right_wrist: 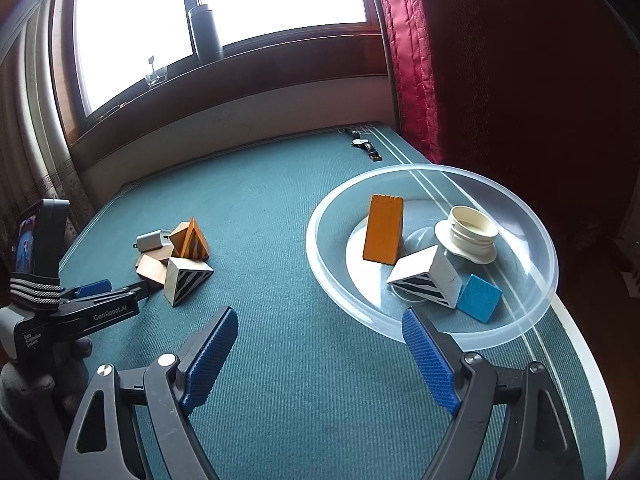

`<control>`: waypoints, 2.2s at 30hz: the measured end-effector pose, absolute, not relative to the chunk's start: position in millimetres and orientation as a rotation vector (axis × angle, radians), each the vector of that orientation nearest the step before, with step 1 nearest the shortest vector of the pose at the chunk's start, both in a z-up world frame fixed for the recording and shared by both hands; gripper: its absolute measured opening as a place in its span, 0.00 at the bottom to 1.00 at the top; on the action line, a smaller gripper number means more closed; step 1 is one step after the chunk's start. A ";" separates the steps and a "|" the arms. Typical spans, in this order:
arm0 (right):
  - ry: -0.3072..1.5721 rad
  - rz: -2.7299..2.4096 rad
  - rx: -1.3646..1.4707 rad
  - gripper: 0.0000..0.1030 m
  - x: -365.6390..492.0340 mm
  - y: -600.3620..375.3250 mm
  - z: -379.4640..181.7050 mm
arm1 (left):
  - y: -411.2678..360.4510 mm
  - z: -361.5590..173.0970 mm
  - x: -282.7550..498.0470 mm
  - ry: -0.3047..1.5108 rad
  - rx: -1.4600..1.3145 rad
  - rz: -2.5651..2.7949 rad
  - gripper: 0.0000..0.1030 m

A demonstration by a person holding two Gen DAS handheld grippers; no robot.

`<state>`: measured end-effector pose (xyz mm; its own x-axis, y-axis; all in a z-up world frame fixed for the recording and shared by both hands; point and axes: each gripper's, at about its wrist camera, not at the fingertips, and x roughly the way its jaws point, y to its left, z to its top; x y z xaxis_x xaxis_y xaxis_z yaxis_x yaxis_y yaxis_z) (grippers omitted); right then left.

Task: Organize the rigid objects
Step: 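Move the left gripper to the plain wooden triangular block and grasp it, then lift the wooden block with the left gripper while the right gripper approaches the white-and-black striped prism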

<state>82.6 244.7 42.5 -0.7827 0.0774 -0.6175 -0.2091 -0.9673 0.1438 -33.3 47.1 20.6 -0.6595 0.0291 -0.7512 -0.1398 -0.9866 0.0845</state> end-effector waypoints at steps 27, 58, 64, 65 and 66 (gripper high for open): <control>0.293 2.841 -1.034 0.85 70.3 218.7 36.1 | 65.4 20.7 -81.1 0.143 -1.173 2.670 0.65; 0.416 2.849 -1.290 0.85 5.3 183.3 22.0 | 41.8 24.5 -61.4 0.114 -1.128 2.691 0.34; 0.410 2.854 -1.315 0.84 -18.7 167.5 21.2 | 20.9 27.6 -56.4 0.059 -1.121 2.713 0.33; 0.399 2.856 -1.314 0.83 -21.6 165.3 21.5 | 18.1 27.8 -55.8 0.050 -1.125 2.715 0.33; 0.395 2.855 -1.314 0.82 -23.9 164.0 21.7 | 15.1 28.1 -55.1 0.036 -1.126 2.714 0.33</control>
